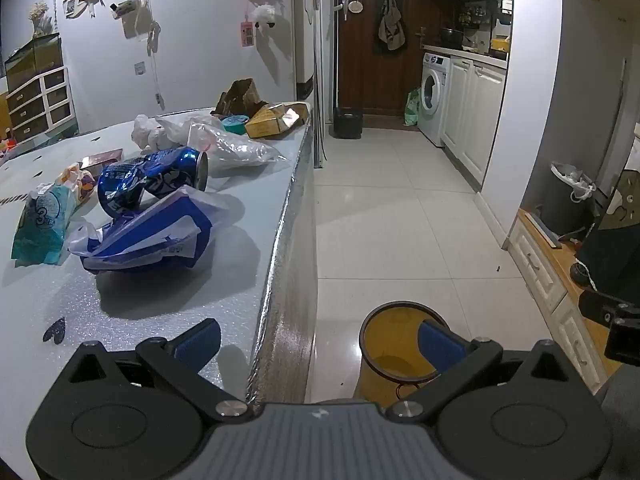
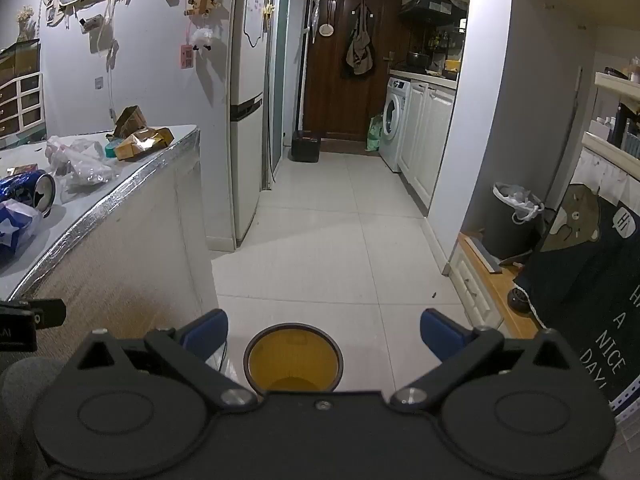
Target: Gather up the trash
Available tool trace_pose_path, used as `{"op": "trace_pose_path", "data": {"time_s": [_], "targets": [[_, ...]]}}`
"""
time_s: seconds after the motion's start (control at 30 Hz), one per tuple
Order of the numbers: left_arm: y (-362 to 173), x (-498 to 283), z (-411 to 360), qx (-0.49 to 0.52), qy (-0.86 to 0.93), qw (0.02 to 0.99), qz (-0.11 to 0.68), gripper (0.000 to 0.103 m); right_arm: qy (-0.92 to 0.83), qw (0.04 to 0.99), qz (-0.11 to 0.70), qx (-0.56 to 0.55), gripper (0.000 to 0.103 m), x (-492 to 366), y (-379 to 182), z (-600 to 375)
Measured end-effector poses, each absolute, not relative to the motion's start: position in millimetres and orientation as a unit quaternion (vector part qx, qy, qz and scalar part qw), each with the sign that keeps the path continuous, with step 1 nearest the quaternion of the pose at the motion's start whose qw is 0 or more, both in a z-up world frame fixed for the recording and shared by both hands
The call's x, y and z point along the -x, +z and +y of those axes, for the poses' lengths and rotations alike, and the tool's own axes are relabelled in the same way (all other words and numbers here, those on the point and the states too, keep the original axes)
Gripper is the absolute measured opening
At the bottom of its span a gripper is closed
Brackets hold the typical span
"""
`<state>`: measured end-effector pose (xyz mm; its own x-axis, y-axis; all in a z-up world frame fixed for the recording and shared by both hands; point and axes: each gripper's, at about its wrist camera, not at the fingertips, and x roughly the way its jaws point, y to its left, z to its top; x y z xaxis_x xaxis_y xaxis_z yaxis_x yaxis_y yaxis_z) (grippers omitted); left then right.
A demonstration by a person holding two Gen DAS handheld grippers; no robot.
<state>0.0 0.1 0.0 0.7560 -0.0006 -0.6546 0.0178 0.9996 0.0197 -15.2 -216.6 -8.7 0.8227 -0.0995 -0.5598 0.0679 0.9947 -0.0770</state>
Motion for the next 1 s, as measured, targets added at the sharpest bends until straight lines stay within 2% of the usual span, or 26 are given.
{"op": "trace_pose_path", "data": {"time_s": [1.0], "targets": [[-0.4,-0.6,0.4,-0.015,-0.004,0.938,0.347,0.103,-0.045,0.956,0.288,0.027,0.103,16.7,-2.7,-213.2]]}}
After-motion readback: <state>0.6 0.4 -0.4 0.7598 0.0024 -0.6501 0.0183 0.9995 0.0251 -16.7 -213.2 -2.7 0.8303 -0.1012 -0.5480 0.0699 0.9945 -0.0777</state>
